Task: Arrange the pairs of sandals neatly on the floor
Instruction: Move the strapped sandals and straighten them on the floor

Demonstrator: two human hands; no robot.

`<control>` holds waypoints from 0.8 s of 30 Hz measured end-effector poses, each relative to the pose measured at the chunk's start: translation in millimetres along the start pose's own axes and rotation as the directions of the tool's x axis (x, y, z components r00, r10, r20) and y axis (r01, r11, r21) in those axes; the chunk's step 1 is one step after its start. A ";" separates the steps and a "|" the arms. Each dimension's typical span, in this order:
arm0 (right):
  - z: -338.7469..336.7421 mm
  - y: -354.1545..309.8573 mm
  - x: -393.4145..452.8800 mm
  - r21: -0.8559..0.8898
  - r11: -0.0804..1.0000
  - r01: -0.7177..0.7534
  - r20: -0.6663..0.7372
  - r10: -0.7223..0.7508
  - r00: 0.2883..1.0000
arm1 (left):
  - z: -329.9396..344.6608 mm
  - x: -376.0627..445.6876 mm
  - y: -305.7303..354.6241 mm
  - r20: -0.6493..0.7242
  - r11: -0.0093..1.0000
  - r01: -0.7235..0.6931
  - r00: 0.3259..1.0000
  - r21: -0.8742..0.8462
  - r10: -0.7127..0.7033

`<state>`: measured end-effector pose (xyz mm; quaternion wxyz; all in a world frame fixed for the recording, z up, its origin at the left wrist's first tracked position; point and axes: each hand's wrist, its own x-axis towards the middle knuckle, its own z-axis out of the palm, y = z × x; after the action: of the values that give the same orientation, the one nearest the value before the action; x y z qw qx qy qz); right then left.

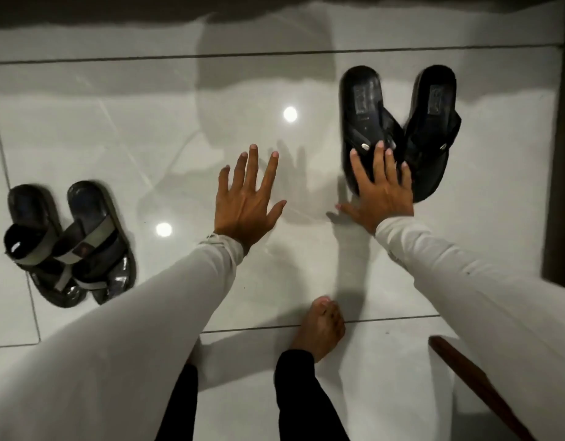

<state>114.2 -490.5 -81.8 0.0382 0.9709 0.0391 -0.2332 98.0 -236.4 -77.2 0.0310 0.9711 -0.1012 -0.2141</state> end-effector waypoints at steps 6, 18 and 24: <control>-7.4 -115.5 -54.8 -0.014 0.994 0.113 0.109 -0.110 0.988 | 3.3 -90.6 -79.9 -0.032 0.992 0.126 0.991 -0.015 -0.126; 43.4 -348.8 -43.0 0.049 0.947 0.317 0.105 -0.321 0.941 | 59.0 -194.6 -283.4 0.146 0.888 0.457 0.877 0.041 -0.458; 63.2 -388.4 1.6 0.004 0.945 0.327 0.037 -0.327 0.944 | 84.9 -183.1 -330.3 0.295 0.881 0.472 0.848 -0.045 -0.440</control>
<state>50.8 -110.2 -160.4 0.0006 0.9464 0.1993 -0.2542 -39.9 123.5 -113.4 0.0208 0.9243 0.1416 -0.3539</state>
